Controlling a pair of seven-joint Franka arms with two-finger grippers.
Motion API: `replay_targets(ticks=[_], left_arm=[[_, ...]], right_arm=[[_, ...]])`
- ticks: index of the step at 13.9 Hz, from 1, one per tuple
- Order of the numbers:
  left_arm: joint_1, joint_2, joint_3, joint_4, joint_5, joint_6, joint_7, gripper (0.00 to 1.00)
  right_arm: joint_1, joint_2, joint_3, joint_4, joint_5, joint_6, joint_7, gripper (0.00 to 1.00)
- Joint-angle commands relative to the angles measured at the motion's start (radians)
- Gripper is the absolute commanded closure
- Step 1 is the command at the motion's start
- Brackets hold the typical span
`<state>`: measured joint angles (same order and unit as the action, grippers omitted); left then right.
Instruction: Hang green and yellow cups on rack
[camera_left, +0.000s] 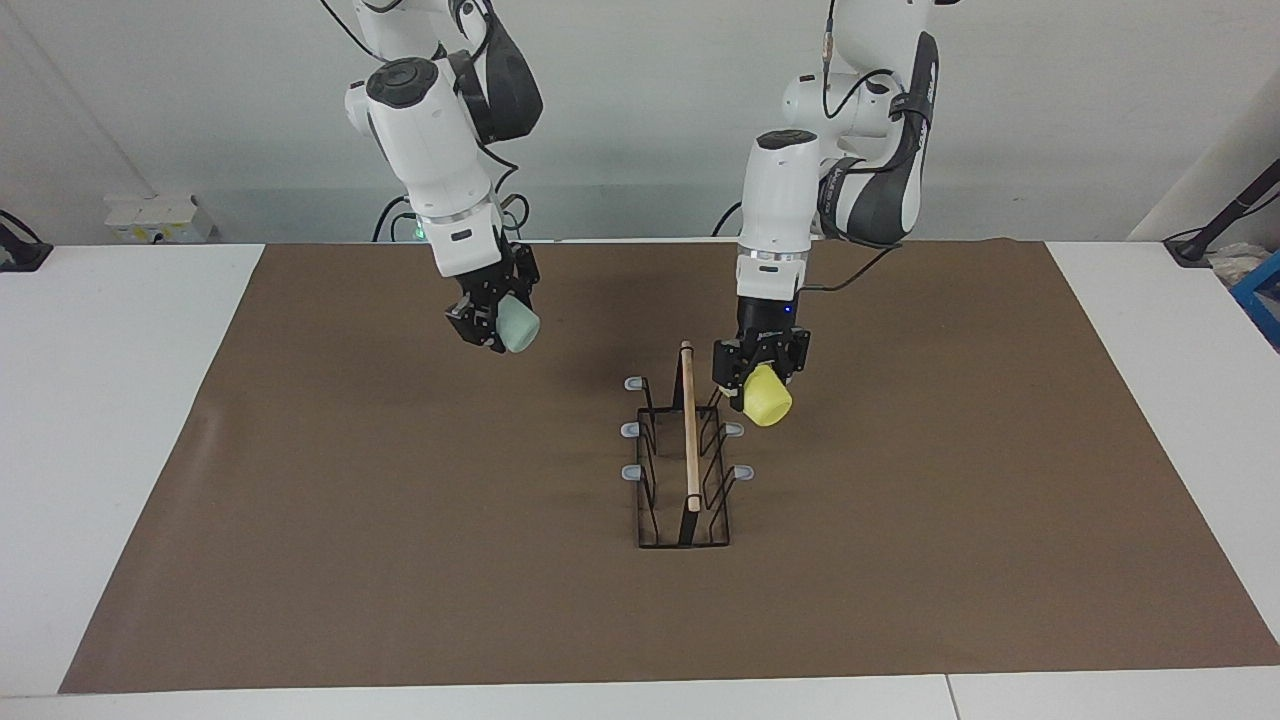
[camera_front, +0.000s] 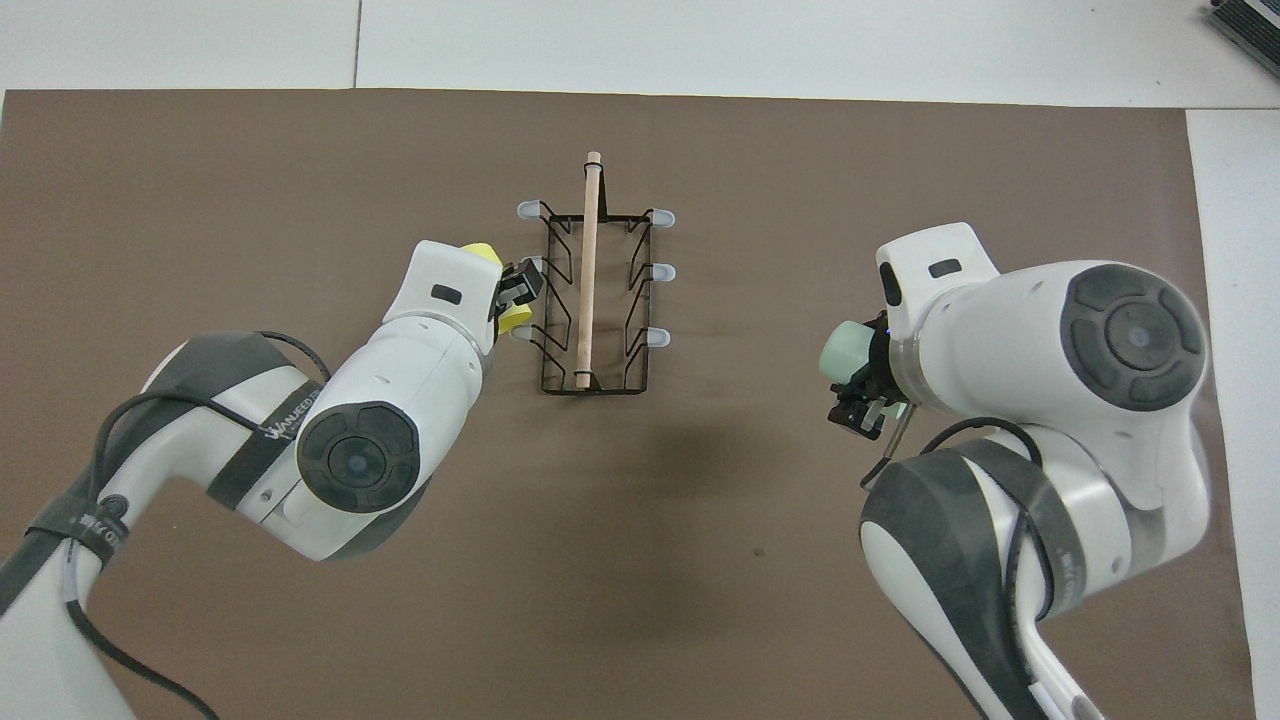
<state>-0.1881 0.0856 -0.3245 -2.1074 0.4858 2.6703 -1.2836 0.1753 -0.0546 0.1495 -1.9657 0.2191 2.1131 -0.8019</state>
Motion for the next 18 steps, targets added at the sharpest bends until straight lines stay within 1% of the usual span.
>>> replay_targets(ticks=[1,3,4,6,7,8,9,10,12,14,15,16,17,18], left_arm=[[0.015,-0.047,-0.025,-0.020,0.022,-0.070,-0.058,1.00],[0.015,-0.064,-0.045,-0.005,0.022,-0.134,-0.071,1.00],[0.015,-0.066,-0.050,-0.002,0.022,-0.142,-0.074,1.00],[0.015,-0.066,-0.070,-0.008,0.020,-0.142,-0.079,1.00],[0.013,-0.066,-0.073,-0.013,0.020,-0.142,-0.079,1.00],[0.013,-0.066,-0.080,-0.014,0.019,-0.142,-0.079,0.94],[0.013,-0.066,-0.084,-0.014,0.019,-0.142,-0.077,0.88],[0.013,-0.064,-0.084,-0.016,0.017,-0.142,-0.076,0.82],[0.012,-0.064,-0.084,-0.025,0.016,-0.141,-0.074,0.66],[0.012,-0.061,-0.085,-0.028,0.014,-0.136,-0.071,0.63],[0.012,-0.060,-0.085,-0.028,0.014,-0.136,-0.071,0.44],[0.012,-0.060,-0.085,-0.028,0.014,-0.136,-0.069,0.21],[0.012,-0.058,-0.085,-0.028,0.014,-0.135,-0.069,0.10],[0.012,-0.055,-0.085,-0.026,0.013,-0.135,-0.068,0.03]], right_arm=[[-0.014,-0.021,0.002,-0.015,0.139,0.072,-0.144,1.00],[-0.010,-0.022,0.002,-0.039,0.206,0.169,-0.206,1.00],[-0.008,-0.022,0.002,-0.048,0.245,0.212,-0.232,1.00],[-0.014,-0.028,0.002,-0.076,0.404,0.264,-0.369,1.00],[-0.023,-0.037,0.002,-0.087,0.522,0.265,-0.469,1.00],[-0.031,-0.050,-0.002,-0.102,0.646,0.254,-0.585,1.00],[-0.045,-0.068,-0.004,-0.126,0.746,0.243,-0.673,1.00],[-0.060,-0.088,-0.005,-0.149,0.832,0.205,-0.747,1.00],[-0.097,-0.114,-0.007,-0.182,0.910,0.147,-0.856,1.00],[-0.137,-0.140,-0.021,-0.211,1.003,0.079,-0.956,1.00],[-0.149,-0.149,-0.043,-0.219,1.028,0.029,-0.994,1.00],[-0.160,-0.157,-0.069,-0.220,1.039,-0.023,-1.025,1.00],[-0.172,-0.163,-0.097,-0.226,1.055,-0.066,-1.062,1.00],[-0.189,-0.171,-0.113,-0.234,1.080,-0.102,-1.091,1.00]])
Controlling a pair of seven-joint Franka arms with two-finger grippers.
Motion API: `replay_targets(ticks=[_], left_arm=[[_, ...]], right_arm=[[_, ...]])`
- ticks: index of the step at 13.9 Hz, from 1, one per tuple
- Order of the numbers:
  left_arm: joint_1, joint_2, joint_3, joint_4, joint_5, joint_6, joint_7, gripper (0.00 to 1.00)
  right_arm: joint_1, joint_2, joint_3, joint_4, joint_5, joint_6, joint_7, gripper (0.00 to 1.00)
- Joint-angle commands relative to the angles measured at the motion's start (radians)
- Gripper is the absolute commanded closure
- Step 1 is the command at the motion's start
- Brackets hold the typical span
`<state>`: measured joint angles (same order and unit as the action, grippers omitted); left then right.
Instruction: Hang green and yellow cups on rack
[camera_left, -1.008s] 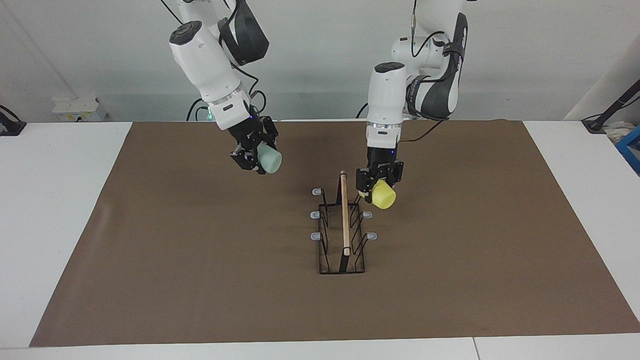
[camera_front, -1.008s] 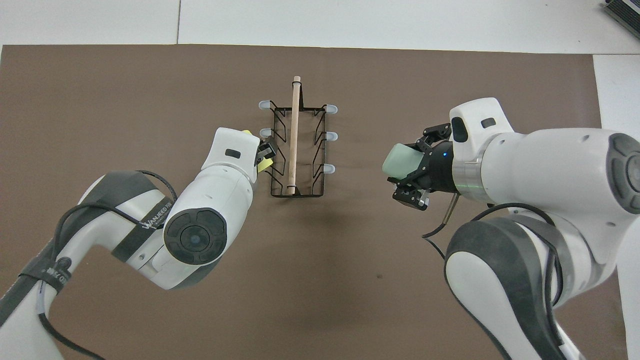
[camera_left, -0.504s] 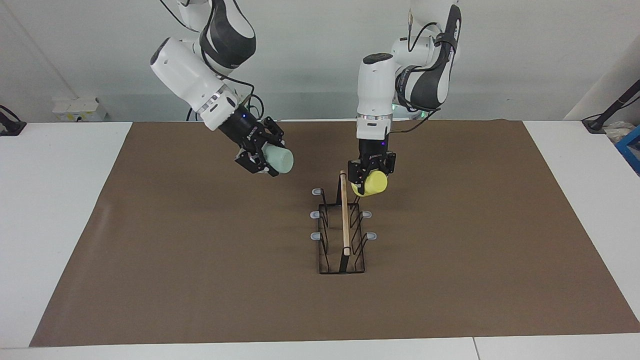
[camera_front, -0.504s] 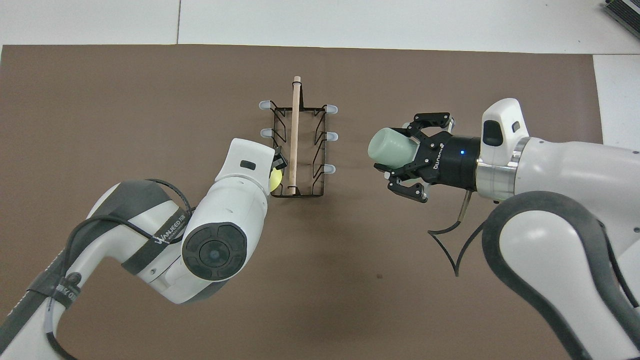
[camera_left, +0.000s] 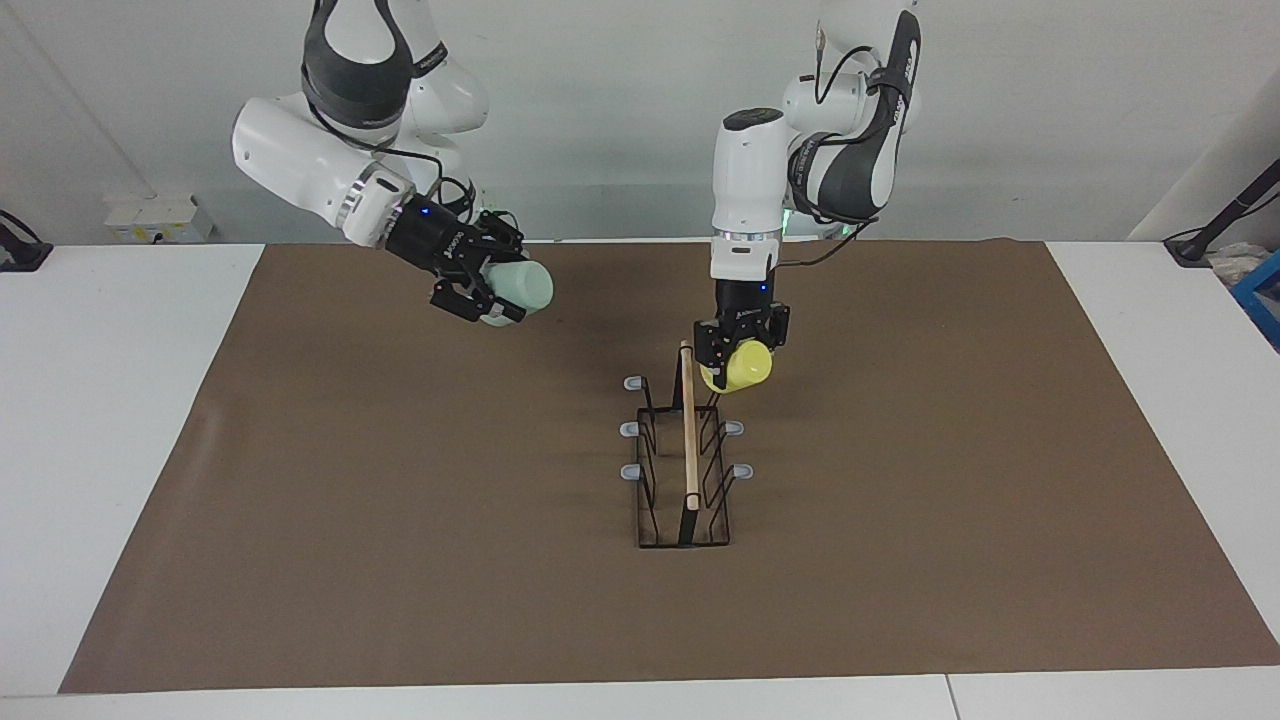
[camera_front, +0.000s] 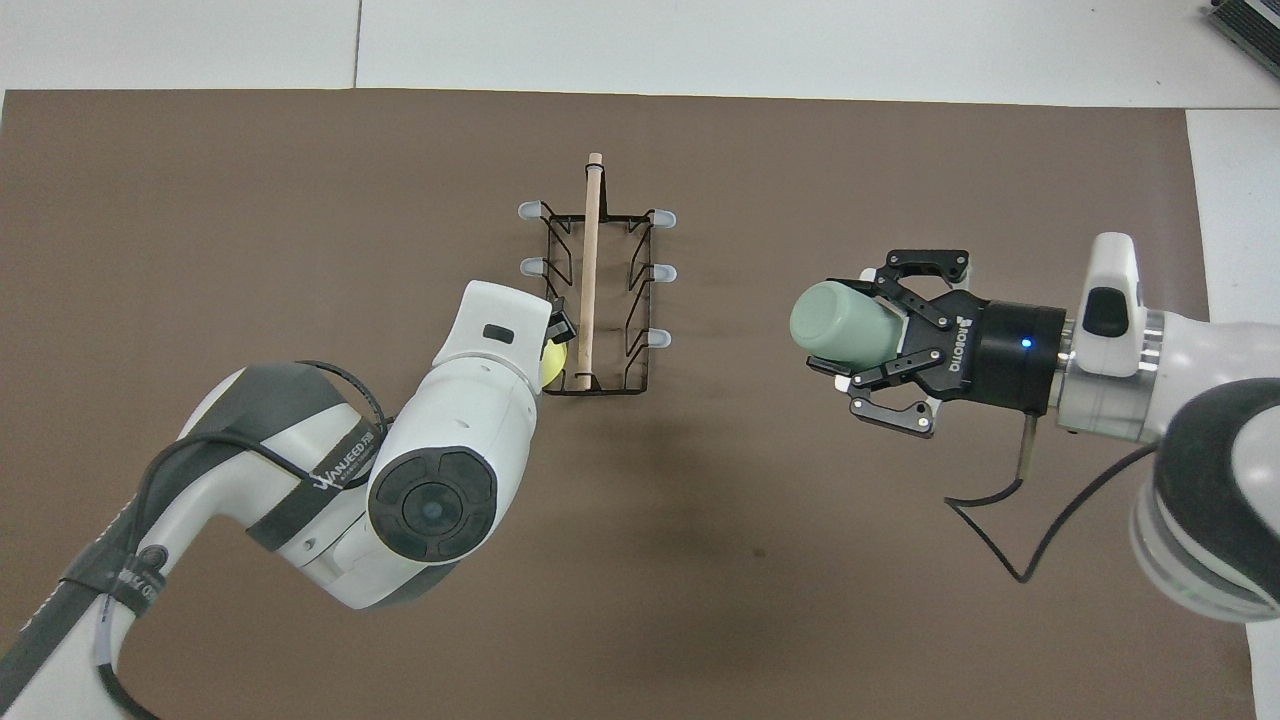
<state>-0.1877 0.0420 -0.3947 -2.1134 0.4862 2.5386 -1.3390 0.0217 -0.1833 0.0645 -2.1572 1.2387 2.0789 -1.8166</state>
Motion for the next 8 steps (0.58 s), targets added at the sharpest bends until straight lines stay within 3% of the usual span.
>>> replay_targets(ticks=[1,8], left_arm=[[0.011,-0.011,-0.015,-0.019,0.011,-0.003,-0.012,0.00],[0.030,0.019,0.000,0.071,0.008,-0.046,0.092,0.00]], right_arm=[[-0.055,-0.054,-0.034,-0.062,0.083,-0.097,-0.105,1.00],[-0.098,-0.018,-0.037,-0.142,0.292,-0.204,-0.298,1.00]])
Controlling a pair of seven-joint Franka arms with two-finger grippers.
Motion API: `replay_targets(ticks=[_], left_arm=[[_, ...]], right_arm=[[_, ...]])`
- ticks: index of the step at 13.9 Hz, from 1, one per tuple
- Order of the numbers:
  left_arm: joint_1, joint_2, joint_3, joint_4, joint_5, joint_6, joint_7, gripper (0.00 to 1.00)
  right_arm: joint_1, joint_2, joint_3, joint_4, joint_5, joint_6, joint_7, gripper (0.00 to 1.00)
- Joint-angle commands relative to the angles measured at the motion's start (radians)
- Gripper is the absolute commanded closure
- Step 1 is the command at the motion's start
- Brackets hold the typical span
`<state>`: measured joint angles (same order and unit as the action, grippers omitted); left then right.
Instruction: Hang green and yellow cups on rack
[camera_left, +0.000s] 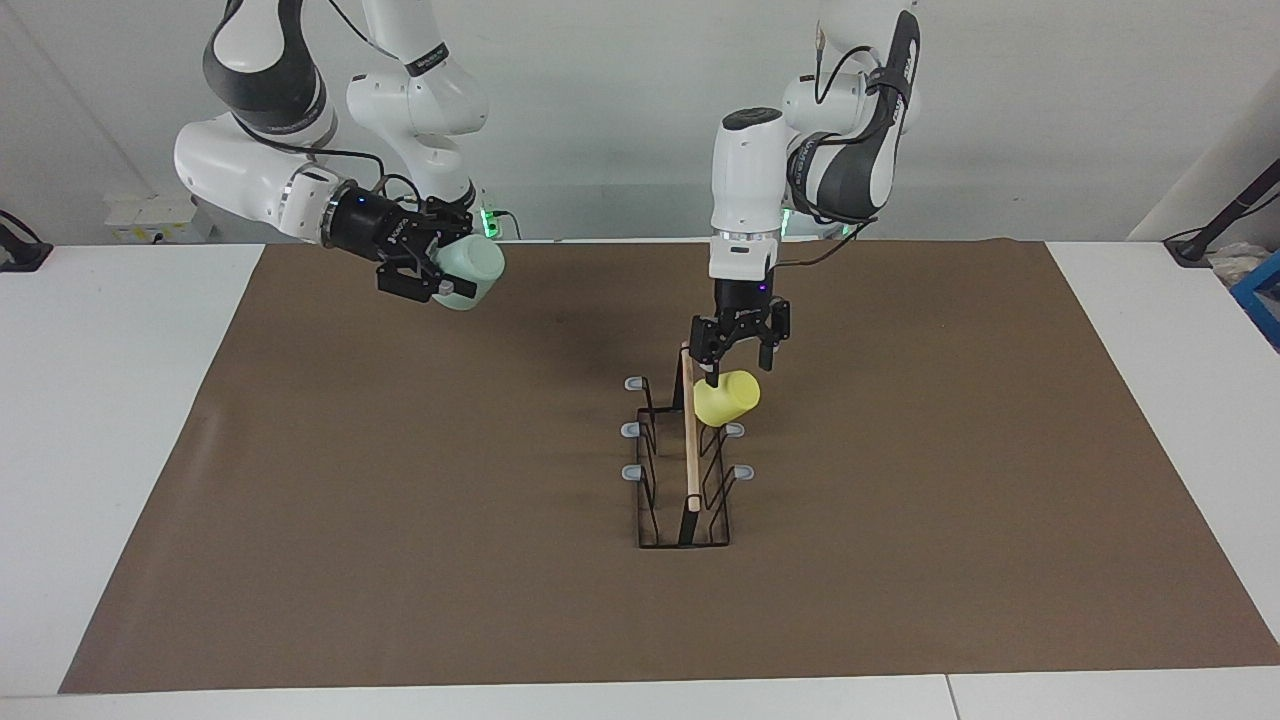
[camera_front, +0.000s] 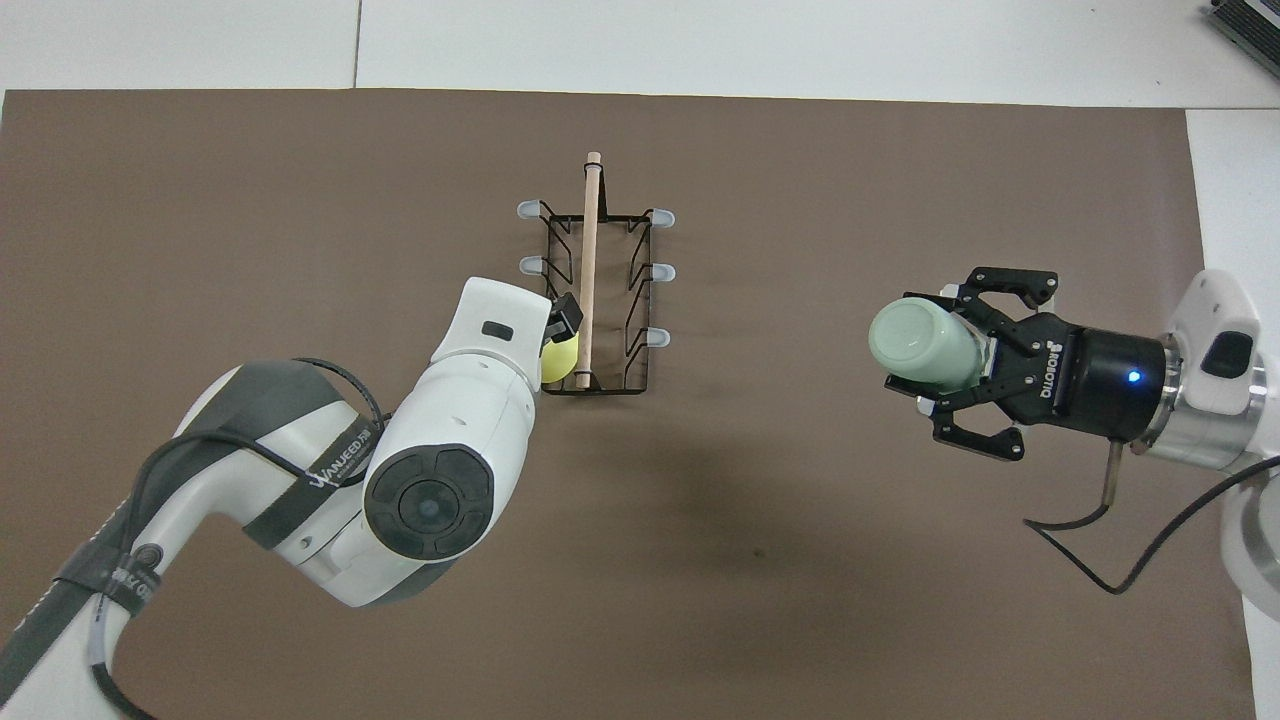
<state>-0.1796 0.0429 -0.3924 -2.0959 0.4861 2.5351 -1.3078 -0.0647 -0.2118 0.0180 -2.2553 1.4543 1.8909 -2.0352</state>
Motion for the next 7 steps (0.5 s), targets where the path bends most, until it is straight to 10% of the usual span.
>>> replay_targets(ticks=[1,7], left_arm=[[0.022,0.031,0.003,0.075,-0.001,-0.064,0.094,0.00],[0.032,0.061,0.093,0.204,-0.184,-0.208,0.514,0.00]], right_arm=[[-0.003,0.044,0.010,-0.046,0.113,-0.016,-0.123,1.00],[0.213,0.112,0.011,-0.046,0.417,0.163,-0.226,1.00]])
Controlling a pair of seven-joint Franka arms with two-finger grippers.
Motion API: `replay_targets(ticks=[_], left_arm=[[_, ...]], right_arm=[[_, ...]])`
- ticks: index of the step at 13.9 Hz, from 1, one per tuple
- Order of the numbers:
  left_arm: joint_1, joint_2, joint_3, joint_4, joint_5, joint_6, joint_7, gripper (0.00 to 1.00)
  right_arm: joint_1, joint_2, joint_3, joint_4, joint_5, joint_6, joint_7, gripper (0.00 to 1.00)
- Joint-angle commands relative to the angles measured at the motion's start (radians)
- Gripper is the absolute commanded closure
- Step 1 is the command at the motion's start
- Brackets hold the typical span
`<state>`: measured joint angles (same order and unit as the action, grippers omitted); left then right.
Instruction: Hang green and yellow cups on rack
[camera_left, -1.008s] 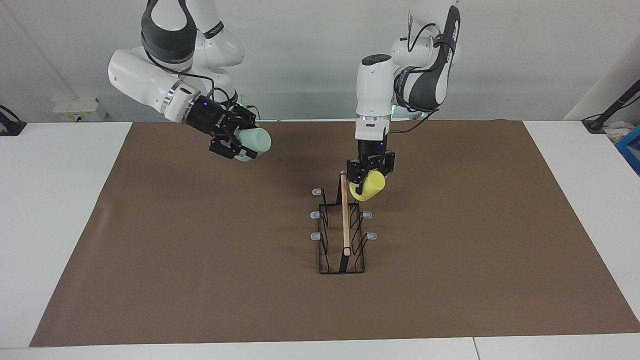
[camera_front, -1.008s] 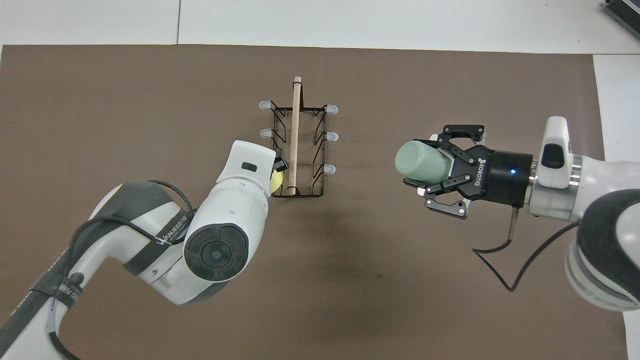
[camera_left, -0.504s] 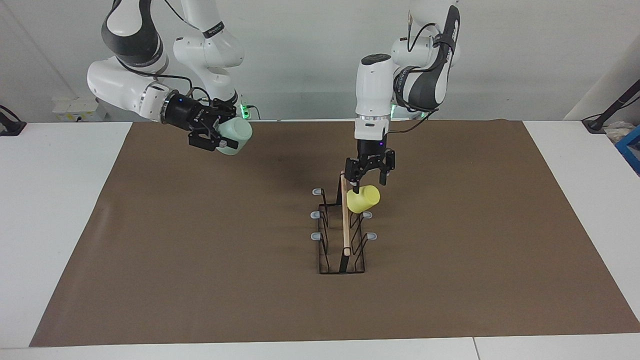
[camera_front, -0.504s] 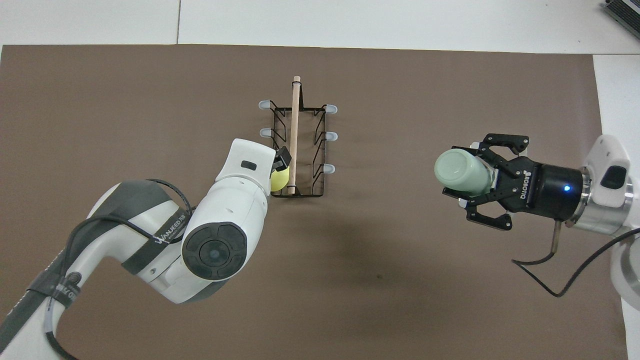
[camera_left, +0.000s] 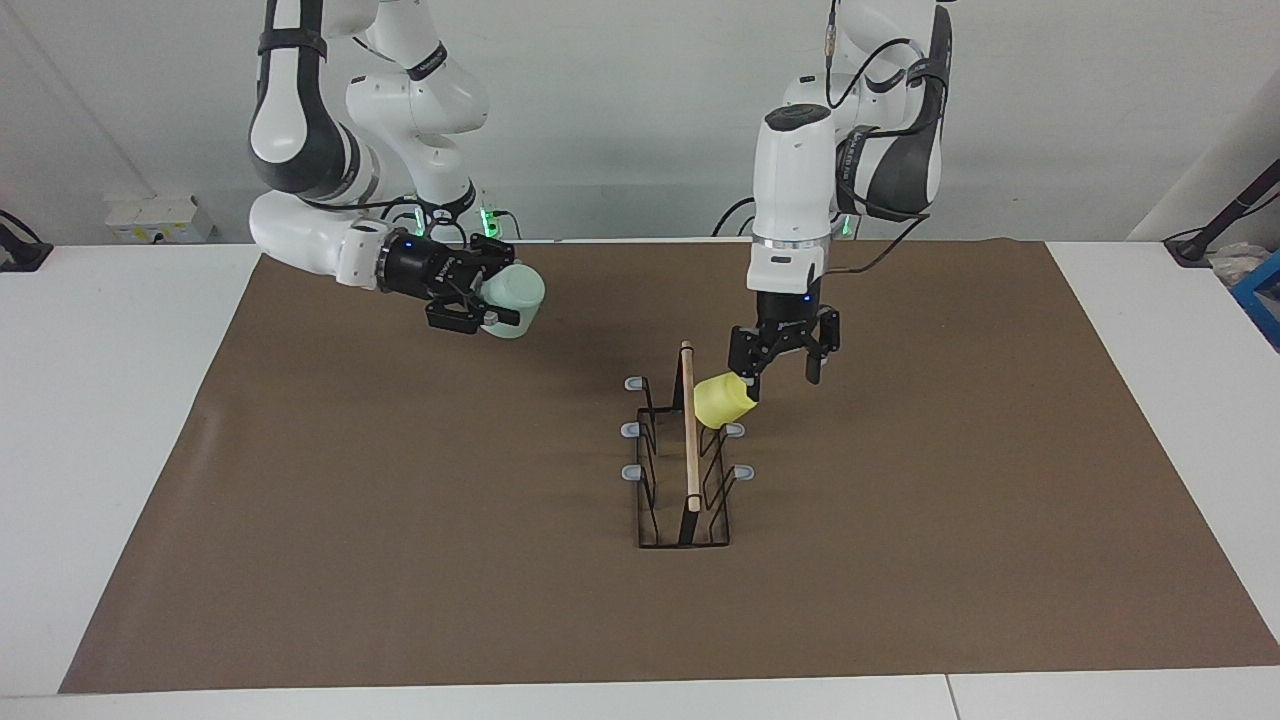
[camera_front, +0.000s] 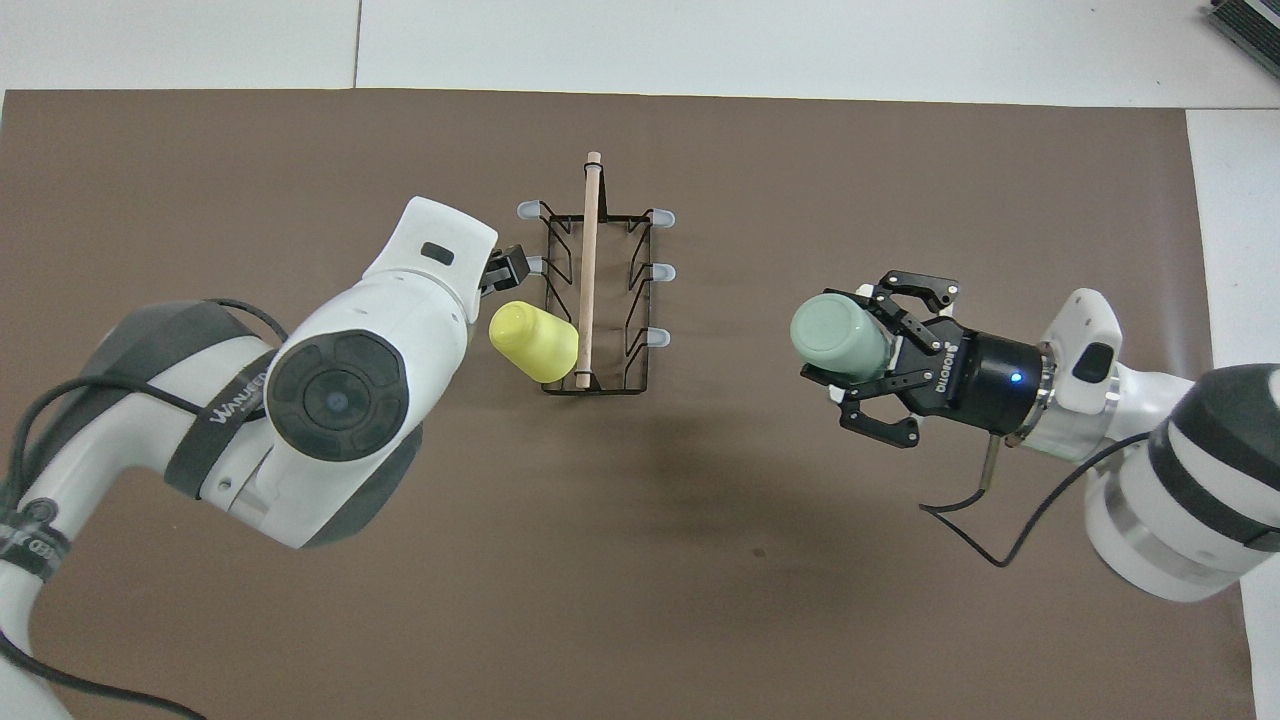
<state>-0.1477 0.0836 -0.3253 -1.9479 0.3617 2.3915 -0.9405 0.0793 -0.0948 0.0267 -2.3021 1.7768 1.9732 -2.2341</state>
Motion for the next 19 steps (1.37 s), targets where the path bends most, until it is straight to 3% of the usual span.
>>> replay_targets(ticks=[1,6,14,16,19], left_arm=[[0.002,0.021,0.051,0.069,-0.090,-0.089,0.223,0.00],[-0.001,0.004,0.192,0.096,-0.257,-0.234,0.644,0.00],[0.002,-0.012,0.394,0.165,-0.385,-0.423,1.109,0.00],[0.002,-0.007,0.420,0.219,-0.386,-0.487,1.166,0.00],[0.002,-0.007,0.454,0.271,-0.385,-0.547,1.220,0.00]], right_arm=[[0.112,0.006,0.002,0.001,0.163,0.111,-0.035,1.00],[0.227,0.091,0.001,0.012,0.395,0.170,-0.214,1.00],[0.313,0.190,-0.004,0.070,0.553,0.222,-0.334,1.00],[0.324,0.275,-0.004,0.107,0.660,0.158,-0.406,1.00],[0.316,0.359,-0.031,0.125,0.664,0.072,-0.446,1.00]])
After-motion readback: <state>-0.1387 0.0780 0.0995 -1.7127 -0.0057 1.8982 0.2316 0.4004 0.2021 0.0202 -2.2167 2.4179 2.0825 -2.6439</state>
